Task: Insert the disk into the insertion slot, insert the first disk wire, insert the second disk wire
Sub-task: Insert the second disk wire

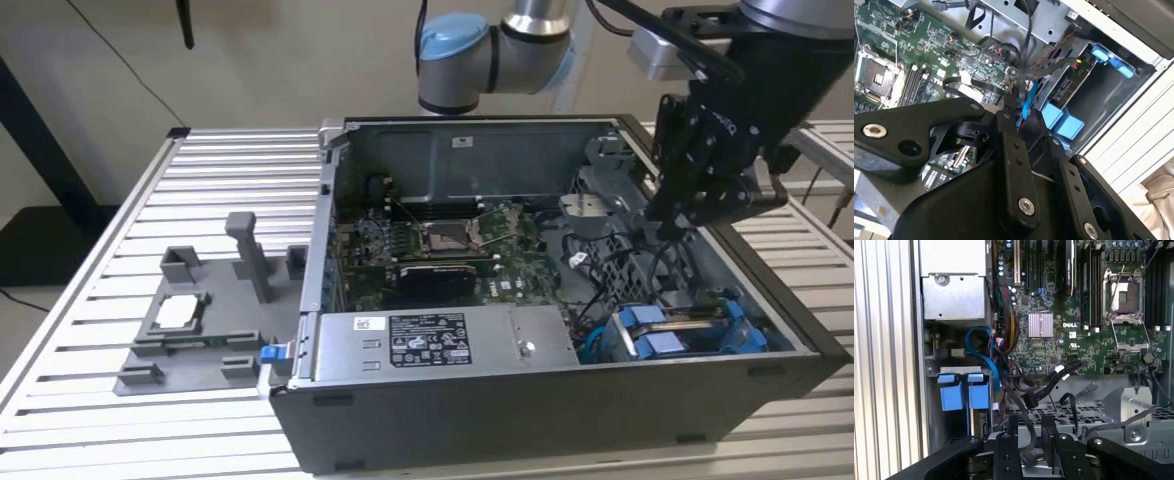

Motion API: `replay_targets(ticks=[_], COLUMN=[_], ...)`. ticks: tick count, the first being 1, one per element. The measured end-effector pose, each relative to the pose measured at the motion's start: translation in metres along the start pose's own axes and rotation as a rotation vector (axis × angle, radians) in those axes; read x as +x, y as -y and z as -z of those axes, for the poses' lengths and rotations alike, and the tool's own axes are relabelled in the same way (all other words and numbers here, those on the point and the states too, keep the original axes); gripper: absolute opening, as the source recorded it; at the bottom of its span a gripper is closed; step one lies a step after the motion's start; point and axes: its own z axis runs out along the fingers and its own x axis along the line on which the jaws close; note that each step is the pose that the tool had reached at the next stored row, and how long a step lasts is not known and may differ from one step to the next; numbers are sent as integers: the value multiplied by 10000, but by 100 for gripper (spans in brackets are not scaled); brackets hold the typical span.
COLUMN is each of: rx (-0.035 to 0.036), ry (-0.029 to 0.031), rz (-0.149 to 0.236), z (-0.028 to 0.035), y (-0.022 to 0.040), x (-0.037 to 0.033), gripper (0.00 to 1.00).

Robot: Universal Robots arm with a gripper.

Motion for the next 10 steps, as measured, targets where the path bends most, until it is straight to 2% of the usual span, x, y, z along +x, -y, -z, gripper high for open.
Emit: replay_targets(ticks=[5,10], rx=[89,84], ry=[3,2], rz=[28,427], z=[-15,-42], y=[-125,-144], x=[-24,-44], gripper=[33,33])
